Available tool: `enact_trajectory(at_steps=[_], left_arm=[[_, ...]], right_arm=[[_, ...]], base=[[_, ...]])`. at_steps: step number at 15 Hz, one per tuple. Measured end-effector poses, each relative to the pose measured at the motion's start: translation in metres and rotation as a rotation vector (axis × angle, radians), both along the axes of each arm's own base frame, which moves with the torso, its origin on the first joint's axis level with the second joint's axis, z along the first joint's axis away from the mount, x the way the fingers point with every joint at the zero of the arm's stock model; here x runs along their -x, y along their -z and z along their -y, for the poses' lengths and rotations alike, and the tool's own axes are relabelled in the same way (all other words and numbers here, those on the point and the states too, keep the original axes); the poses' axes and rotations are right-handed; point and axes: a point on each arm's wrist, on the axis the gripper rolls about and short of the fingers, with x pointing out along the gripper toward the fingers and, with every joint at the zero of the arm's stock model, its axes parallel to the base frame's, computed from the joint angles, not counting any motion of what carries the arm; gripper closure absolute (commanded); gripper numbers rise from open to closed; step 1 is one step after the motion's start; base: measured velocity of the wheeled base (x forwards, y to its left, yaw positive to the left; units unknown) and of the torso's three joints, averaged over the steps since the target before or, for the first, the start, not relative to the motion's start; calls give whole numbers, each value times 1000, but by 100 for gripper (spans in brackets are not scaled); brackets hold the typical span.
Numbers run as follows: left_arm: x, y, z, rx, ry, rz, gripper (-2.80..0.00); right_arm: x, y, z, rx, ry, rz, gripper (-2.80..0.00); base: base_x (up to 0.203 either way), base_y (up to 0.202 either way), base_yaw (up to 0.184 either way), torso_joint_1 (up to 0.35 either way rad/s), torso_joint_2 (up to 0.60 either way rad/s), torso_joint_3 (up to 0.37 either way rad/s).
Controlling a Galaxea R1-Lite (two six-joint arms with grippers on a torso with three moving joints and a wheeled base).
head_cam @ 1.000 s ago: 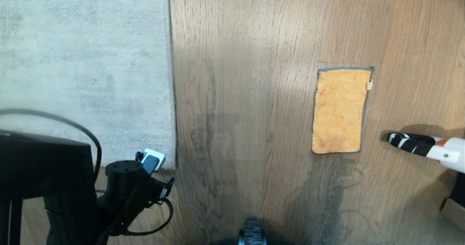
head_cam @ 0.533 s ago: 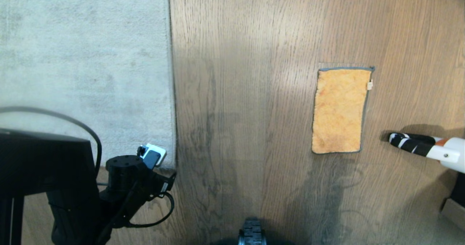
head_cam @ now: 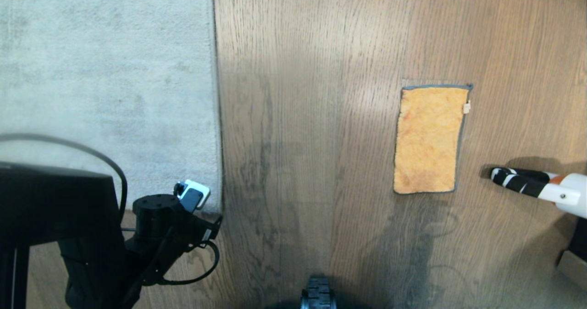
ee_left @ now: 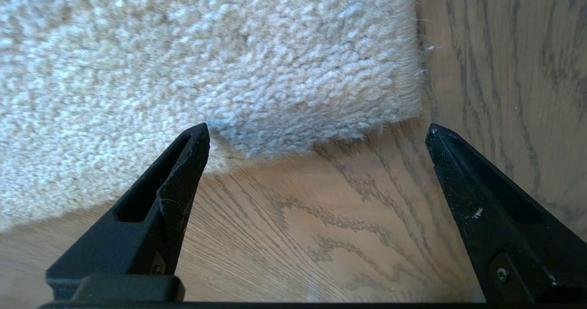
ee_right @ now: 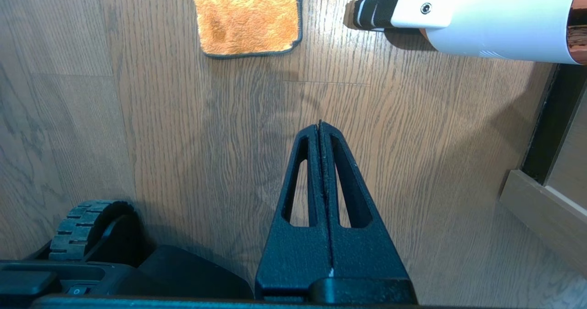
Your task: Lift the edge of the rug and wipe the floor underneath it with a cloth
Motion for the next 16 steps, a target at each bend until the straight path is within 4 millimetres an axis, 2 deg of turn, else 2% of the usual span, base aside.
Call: enact_trajectory(at_steps=[16], left_arm=[[-4, 2, 4, -34, 25, 4, -280]], right_arm=[[0, 0, 0, 0, 0, 0, 0]], base=[[0, 0, 0, 0, 0, 0]])
